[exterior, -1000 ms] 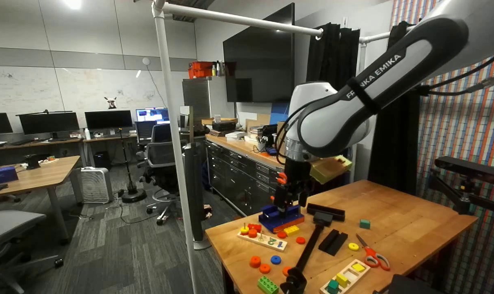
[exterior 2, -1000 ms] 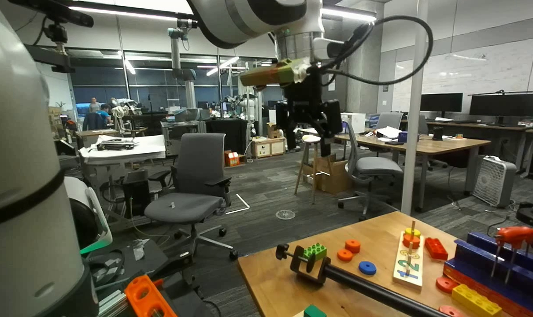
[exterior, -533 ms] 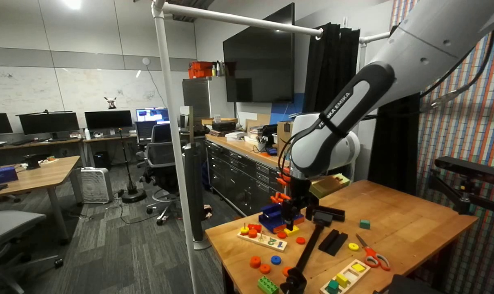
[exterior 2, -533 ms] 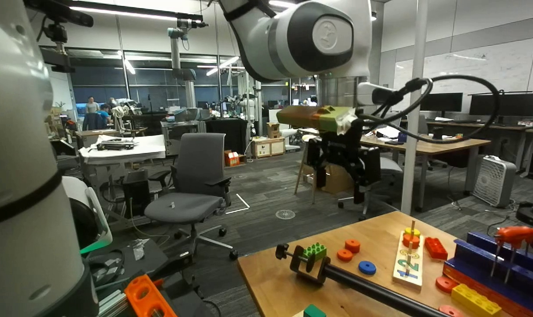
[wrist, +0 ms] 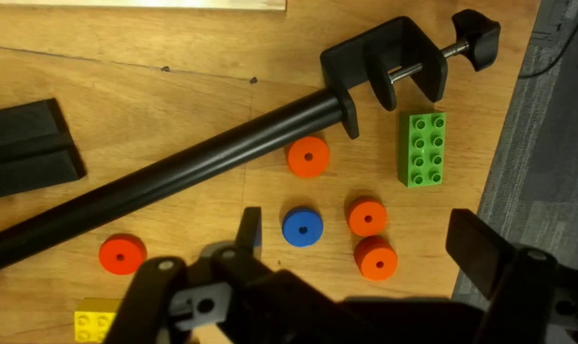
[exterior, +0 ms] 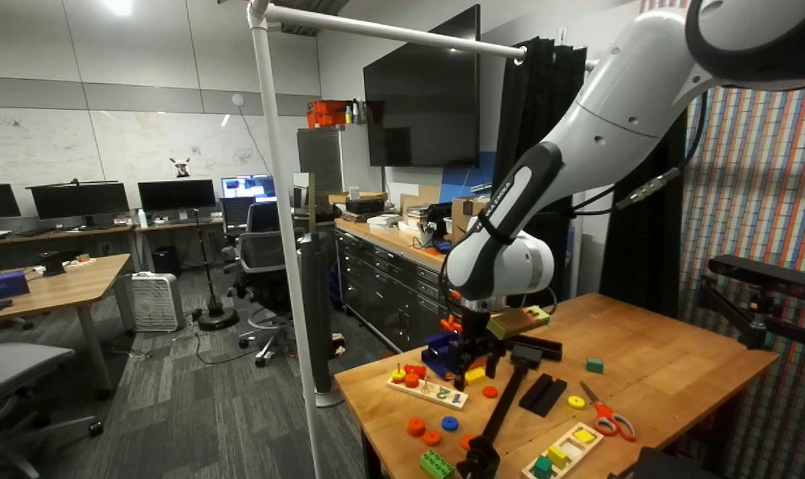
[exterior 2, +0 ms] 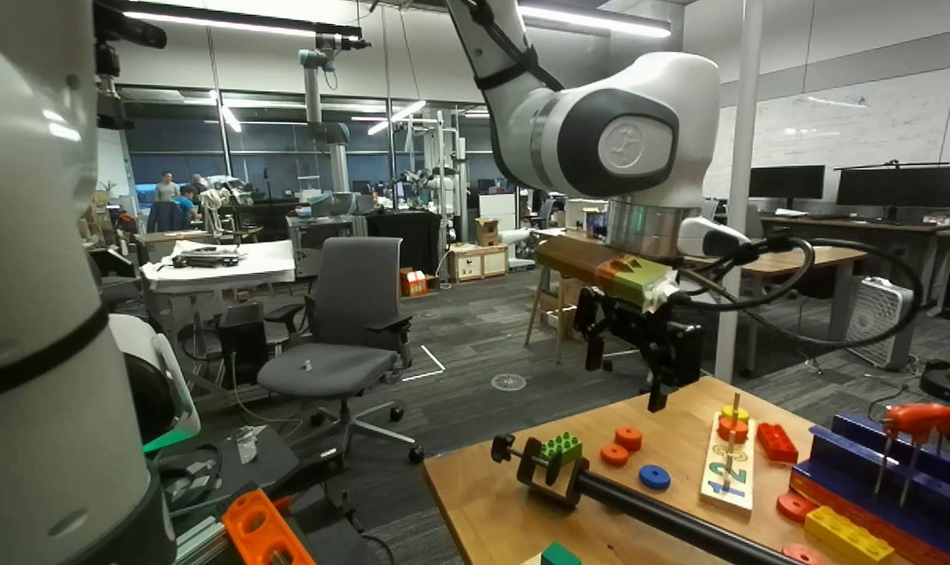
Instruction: Put the blue circle on the wooden object.
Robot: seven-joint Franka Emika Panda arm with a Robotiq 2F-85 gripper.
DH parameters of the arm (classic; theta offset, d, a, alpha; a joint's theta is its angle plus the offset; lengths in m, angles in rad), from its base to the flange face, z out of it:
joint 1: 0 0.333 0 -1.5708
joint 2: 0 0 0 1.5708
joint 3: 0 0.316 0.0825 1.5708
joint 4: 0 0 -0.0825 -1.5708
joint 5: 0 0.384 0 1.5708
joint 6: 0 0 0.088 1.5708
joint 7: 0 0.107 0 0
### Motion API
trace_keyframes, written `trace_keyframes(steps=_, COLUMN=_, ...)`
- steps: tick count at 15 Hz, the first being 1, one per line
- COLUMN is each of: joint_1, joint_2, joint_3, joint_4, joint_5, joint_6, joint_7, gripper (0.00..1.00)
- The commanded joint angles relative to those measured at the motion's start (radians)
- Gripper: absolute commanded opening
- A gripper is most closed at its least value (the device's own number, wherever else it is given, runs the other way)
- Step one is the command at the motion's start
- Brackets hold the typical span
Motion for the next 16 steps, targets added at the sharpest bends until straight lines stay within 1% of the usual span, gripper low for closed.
trace_keyframes(steps=1, joint_1=-0.048, joint_2=0.095, joint_3=0.024, joint_4=0.071, joint_5=0.045, joint_6=0.044, joint_7=-0.051, gripper=1.00)
trace_keyframes(steps=5, joint_1=-0.085, joint_2=0.201, joint_3=0.052, joint_4=0.138, joint_5=0.045, joint_6=0.083, joint_7=-0.053, gripper=1.00)
trace_keyframes(steps=9, joint_1=-0.108, joint_2=0.300, joint_3=0.083, joint_4=0.206, joint_5=0.029, joint_6=0.098, joint_7=-0.036, gripper=1.00)
trace_keyframes(steps=16, joint_1=-0.114, joint_2=0.409, joint_3=0.106, joint_4=0.287, joint_5=0.006, joint_6=0.098, joint_7=-0.011, gripper=1.00)
